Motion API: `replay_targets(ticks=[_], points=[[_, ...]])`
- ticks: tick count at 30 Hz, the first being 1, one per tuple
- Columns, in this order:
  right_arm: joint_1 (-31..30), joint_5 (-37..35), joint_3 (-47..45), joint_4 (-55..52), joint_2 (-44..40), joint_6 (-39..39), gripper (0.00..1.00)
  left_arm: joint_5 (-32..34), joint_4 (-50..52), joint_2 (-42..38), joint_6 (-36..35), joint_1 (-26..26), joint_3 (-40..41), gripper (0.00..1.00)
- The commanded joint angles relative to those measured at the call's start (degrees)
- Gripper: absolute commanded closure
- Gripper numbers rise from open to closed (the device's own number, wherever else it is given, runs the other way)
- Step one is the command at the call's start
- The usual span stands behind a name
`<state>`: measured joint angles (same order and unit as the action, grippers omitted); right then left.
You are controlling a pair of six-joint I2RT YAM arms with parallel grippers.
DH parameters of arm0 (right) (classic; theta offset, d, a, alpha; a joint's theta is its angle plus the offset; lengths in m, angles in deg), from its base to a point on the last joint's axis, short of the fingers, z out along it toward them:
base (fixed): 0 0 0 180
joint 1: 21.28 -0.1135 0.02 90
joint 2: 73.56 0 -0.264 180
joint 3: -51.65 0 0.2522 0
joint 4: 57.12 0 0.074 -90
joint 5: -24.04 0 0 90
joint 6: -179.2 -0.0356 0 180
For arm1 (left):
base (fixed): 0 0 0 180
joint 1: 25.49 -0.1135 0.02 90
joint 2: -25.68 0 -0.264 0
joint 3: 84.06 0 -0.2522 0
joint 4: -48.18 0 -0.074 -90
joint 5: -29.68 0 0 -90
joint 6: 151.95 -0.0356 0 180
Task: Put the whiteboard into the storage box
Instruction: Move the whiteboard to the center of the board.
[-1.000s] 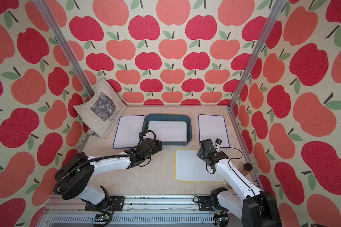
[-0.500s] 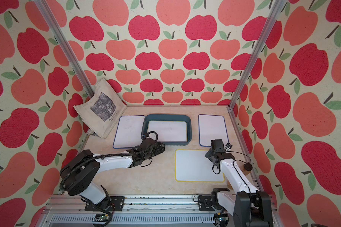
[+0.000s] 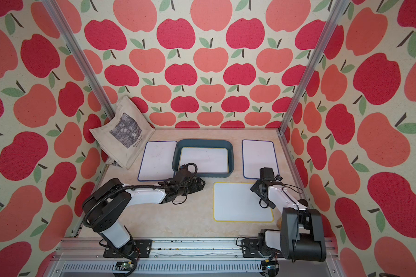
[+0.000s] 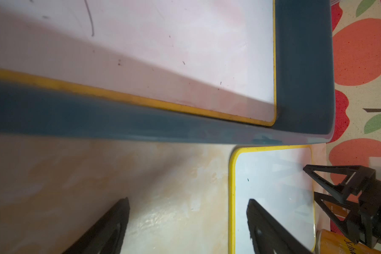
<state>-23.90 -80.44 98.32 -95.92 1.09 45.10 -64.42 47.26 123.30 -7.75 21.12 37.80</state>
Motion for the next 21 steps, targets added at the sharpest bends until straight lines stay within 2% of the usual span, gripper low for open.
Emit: replay_targets(ticks=[1,7,13,21], points=[[-0.11,3.60,0.23,-2.53,0.66,1.25,0.01,-3.74,-0.58,1.77,-1.31,-0.85,-0.97,0.14],[-1.65,7.91,-0.11,-5.22,-1.89,1.57,0.01,-5.56,1.20,2.15,-1.09,-2.05,-1.21,0.14],[-5.68,11.49,-1.96,-5.72,-4.90,-1.56,0.01,-6.37,2.79,1.57,-0.61,-2.14,-0.70,0.14],[-10.79,12.46,-2.71,-6.78,-8.21,-5.30,0.01,-6.17,11.38,-0.83,0.45,-2.74,-0.58,0.14]])
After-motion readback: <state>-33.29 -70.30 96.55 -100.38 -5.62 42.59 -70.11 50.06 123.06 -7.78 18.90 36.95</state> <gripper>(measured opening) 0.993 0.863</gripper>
